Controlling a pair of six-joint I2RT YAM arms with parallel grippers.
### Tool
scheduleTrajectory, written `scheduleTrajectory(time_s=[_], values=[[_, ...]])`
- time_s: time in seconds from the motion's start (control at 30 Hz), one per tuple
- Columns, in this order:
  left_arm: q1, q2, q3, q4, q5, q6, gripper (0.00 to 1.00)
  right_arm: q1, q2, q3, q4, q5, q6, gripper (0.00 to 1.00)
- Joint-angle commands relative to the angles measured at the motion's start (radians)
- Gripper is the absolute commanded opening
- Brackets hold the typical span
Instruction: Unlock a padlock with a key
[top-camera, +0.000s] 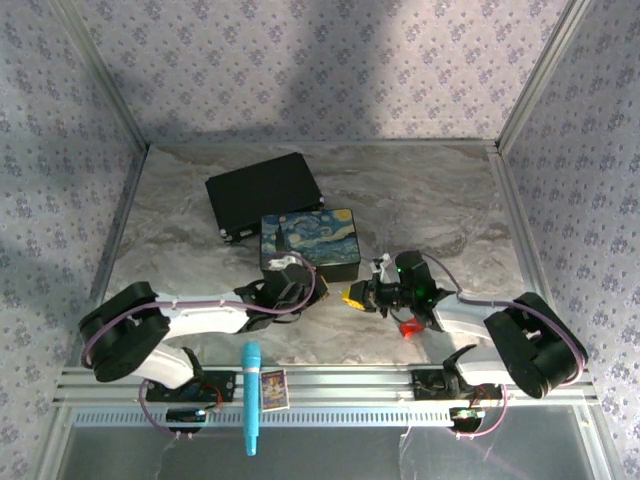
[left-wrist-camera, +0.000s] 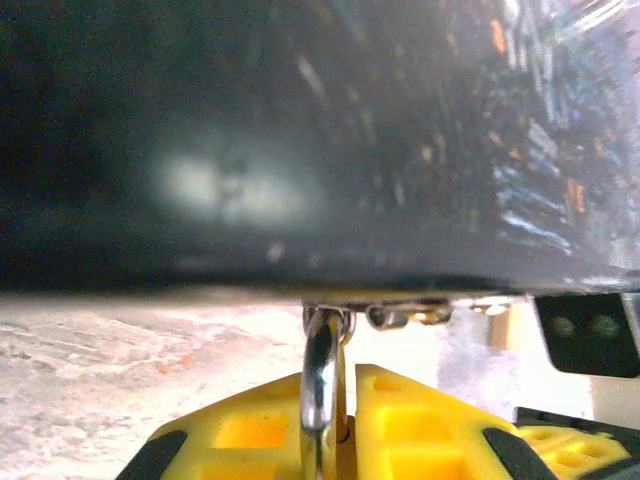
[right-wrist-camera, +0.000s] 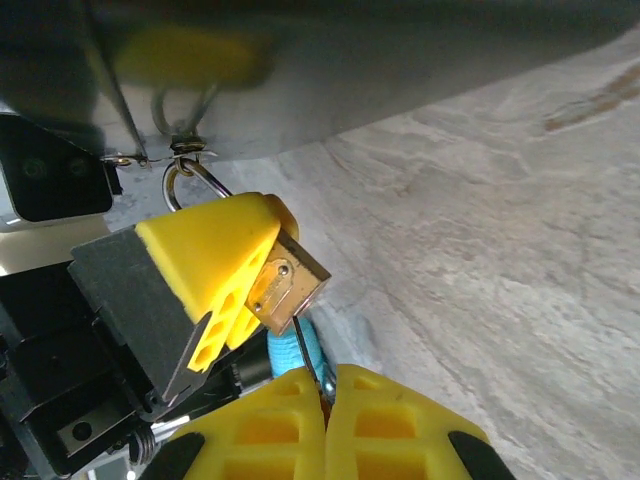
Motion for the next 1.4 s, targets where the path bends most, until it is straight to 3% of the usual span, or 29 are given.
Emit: scheduleTrajectory(time_s=[0.0, 0.33, 0.57, 0.73, 1.37], values=[[0.008, -0.074, 0.017, 0.058, -0.014, -0.033, 0.0, -0.004, 0.002, -0.006, 0.085, -0.028, 0.065, 0.0], [0.036, -0.124, 0.023, 0.104, -0.024, -0.09, 0.0, -0.004, -0.043, 0.001, 0.14, -0.031, 0.102, 0.0], [0.055, -0.13, 0.068, 0.114, -0.023, -0.052, 0.0, 0.005, -0.042, 0.017, 0.203, -0.022, 0.149, 0.0], [0.063, -0.166, 0.155, -0.076, -0.044, 0.023, 0.0, 0.009, -0.074, 0.036, 0.086, -0.007, 0.092, 0.0], [0.072, -0.161, 0.041, 0.11, -0.022, -0.085, 0.0, 0.021, 0.001, 0.06, 0.307, 0.028, 0.2, 0.0]])
